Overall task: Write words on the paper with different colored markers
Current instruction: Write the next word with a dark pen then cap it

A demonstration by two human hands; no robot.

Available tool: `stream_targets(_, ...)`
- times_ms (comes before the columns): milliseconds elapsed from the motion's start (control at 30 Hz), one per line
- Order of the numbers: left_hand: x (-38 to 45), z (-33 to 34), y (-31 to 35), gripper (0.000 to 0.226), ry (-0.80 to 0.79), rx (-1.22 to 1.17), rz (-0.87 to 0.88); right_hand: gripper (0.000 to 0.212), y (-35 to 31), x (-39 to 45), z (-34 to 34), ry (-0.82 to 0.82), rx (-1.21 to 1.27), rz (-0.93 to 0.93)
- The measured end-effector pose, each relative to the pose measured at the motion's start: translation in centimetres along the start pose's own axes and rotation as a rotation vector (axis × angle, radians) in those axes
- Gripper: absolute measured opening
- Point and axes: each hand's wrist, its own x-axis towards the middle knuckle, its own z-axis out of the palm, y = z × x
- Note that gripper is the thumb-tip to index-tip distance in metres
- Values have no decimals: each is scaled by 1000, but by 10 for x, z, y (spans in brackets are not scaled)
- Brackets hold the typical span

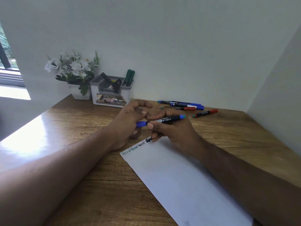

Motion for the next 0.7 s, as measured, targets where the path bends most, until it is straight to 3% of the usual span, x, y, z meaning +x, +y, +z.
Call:
stream_targets(233, 3, -2, -4, 23, 24, -4, 25, 20, 1, 1, 4, -6, 36, 31)
stream_targets(300, 4, -4, -4, 22, 88, -34, 59, 19, -1, 6, 1, 83, 50, 57)
stream_targets(367, 7, -6, -5, 21, 189, -43, 81, 34, 0, 12, -8, 250, 77, 39)
stream_targets(400, 8, -7, -5, 21, 235, -51, 86, 41, 1, 14, -15, 331, -24, -26)
stream_targets(467, 10, -9, -7, 22, 283, -45, 101, 45, 5, 15, -28, 397, -568, -316)
stream_targets(533, 9, -9, -8, 22, 286, 12, 123, 37, 13, 15, -32, 252, -1175, -651)
stream_targets(567, 7, -8, -7, 21, 269, 42, 131, 33, 16, 15, -31, 163, -1353, -723)
stream_targets(700, -3, -6, -1, 12, 143, 44, 112, 14, 13, 20, -24, 32, -1489, -752)
